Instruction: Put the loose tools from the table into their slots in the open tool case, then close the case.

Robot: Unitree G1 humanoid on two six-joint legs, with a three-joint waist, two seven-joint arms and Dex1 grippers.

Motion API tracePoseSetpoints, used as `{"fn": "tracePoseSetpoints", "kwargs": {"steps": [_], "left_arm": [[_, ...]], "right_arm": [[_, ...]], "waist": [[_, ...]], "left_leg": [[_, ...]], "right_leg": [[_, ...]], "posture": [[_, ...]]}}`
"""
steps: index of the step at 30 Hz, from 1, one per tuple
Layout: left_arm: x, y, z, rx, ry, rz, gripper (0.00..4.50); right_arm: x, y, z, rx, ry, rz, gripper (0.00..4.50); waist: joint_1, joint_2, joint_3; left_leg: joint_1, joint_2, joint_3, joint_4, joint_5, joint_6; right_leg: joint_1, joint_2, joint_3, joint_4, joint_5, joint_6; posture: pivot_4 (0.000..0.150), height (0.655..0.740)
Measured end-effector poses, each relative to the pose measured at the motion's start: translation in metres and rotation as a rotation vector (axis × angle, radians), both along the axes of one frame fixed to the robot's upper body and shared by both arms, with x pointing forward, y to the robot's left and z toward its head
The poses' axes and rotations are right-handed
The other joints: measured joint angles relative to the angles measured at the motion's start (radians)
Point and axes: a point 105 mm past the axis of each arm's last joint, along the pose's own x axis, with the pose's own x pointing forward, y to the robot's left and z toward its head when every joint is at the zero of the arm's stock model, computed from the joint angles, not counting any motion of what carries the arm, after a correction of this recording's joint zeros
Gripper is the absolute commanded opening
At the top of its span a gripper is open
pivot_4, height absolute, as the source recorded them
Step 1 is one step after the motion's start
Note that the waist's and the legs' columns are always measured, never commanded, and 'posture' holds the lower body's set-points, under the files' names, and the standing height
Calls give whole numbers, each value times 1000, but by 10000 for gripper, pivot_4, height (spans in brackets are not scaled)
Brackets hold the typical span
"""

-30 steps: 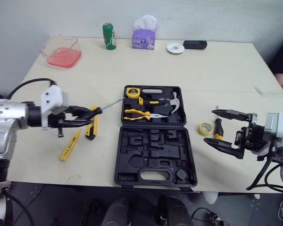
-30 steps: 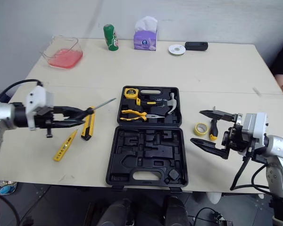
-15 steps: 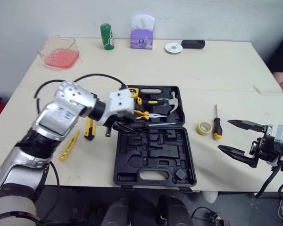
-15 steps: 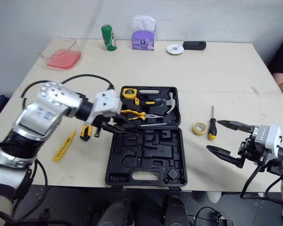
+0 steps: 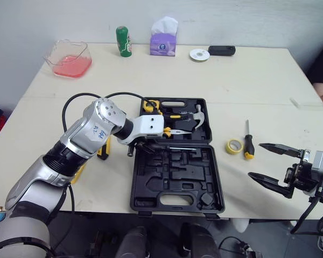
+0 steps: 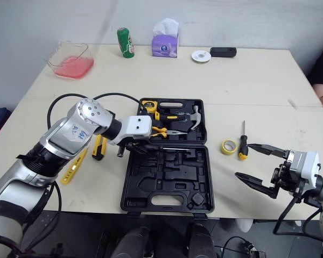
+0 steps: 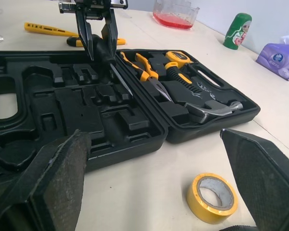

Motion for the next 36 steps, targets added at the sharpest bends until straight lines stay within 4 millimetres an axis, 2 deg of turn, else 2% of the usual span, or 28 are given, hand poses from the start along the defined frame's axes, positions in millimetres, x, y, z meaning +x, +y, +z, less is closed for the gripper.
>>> {"fn": "tracePoseSetpoints", "kwargs": {"steps": [15,36], "left_arm": [[2,-10,-14,39,-1,-3,10596],[4,-10,-14,64,-7,19,10596]], "right_arm": [[-3,5,-2,14,-8,3,45000],[-6,11,-5,18,-16,14,45000]], "waist": [[1,0,0],[0,0,0]], "left_leg": [[0,0,0,0,0,0],[2,0,0,1,0,0]], "right_leg": [[0,0,0,0,0,0],[2,0,0,1,0,0]], "posture": [[1500,7400],[1500,7400]]}}
